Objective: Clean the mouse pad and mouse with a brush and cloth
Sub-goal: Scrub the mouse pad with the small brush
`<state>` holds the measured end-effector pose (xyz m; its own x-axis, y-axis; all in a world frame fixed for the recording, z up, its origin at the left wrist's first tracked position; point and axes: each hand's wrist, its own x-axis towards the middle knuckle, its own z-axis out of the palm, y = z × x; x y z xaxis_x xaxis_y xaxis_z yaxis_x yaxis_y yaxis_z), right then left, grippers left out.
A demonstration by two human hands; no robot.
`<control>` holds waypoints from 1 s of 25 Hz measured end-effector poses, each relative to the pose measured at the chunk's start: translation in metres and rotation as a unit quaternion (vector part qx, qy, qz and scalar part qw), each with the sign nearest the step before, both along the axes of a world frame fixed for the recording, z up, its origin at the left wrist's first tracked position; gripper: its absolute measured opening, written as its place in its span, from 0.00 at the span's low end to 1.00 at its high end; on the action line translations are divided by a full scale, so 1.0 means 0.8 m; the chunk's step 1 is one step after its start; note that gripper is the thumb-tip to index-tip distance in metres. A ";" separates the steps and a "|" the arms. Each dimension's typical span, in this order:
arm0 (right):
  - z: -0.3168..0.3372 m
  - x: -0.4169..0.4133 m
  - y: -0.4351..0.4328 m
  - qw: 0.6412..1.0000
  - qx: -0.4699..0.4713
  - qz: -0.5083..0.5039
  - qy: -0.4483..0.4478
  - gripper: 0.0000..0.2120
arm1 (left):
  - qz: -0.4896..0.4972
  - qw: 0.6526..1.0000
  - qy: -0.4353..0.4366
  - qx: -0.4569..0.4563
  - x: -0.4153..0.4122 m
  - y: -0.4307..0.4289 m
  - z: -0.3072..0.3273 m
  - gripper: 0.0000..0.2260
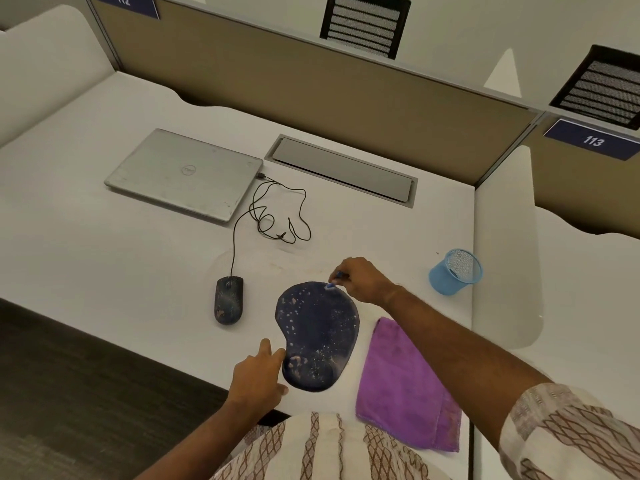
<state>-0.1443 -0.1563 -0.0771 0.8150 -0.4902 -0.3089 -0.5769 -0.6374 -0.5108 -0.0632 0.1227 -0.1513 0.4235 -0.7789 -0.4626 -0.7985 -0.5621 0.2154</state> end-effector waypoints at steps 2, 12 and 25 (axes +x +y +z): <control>-0.008 0.004 0.011 1.000 0.017 -0.008 -0.002 0.07 | 0.004 1.000 0.004 -0.002 -0.001 0.000 -0.002 0.27; -0.006 -0.004 -0.016 0.987 -0.053 0.069 0.136 0.10 | 0.011 1.000 0.007 0.000 0.000 -0.001 -0.007 0.27; -0.023 -0.003 -0.001 0.994 -0.023 0.040 0.096 0.07 | 0.007 1.000 0.004 0.005 -0.002 -0.002 -0.003 0.27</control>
